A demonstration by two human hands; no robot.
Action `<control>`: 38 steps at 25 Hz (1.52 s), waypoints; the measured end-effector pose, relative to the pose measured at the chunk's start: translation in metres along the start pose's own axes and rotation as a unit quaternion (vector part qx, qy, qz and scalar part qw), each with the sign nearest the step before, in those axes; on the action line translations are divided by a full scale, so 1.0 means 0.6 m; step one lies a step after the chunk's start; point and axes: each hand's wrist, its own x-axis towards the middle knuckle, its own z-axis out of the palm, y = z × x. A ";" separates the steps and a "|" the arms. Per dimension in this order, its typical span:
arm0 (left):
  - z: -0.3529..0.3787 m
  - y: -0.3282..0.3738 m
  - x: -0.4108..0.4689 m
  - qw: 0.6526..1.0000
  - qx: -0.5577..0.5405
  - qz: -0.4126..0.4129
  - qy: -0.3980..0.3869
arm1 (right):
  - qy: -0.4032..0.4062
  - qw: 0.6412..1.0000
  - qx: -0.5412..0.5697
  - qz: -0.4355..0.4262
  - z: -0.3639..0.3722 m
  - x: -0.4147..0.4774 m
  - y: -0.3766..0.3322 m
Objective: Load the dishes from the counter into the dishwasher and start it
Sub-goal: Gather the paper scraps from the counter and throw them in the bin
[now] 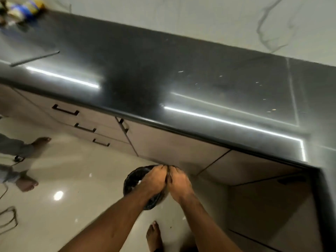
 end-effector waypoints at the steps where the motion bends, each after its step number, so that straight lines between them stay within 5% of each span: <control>1: -0.018 0.042 0.000 0.999 0.014 0.032 0.007 | 0.030 1.000 -0.005 -0.003 -0.031 -0.015 0.020; 11: -0.080 0.535 0.023 0.951 0.039 0.294 0.084 | 0.316 0.948 -0.032 0.036 -0.337 -0.216 0.297; 18: -0.008 0.750 0.024 0.912 0.091 0.399 0.022 | 0.322 0.931 0.046 0.167 -0.387 -0.320 0.443; 22: 0.034 0.820 0.007 0.896 0.123 0.420 -0.083 | 0.351 0.919 0.016 0.179 -0.357 -0.396 0.494; 26: 0.079 0.877 -0.010 0.873 0.167 0.437 -0.138 | 0.399 0.890 0.101 0.196 -0.360 -0.464 0.529; 30: 0.107 0.922 -0.026 0.864 0.284 0.382 -0.162 | 0.493 0.844 0.095 0.189 -0.353 -0.582 0.523; 34: 0.112 0.959 -0.033 0.830 0.410 0.337 -0.169 | 0.413 0.823 0.060 0.386 -0.305 -0.657 0.513; 38: 0.114 0.975 -0.034 0.815 0.445 0.344 -0.142 | 0.359 0.836 0.002 0.415 -0.311 -0.616 0.537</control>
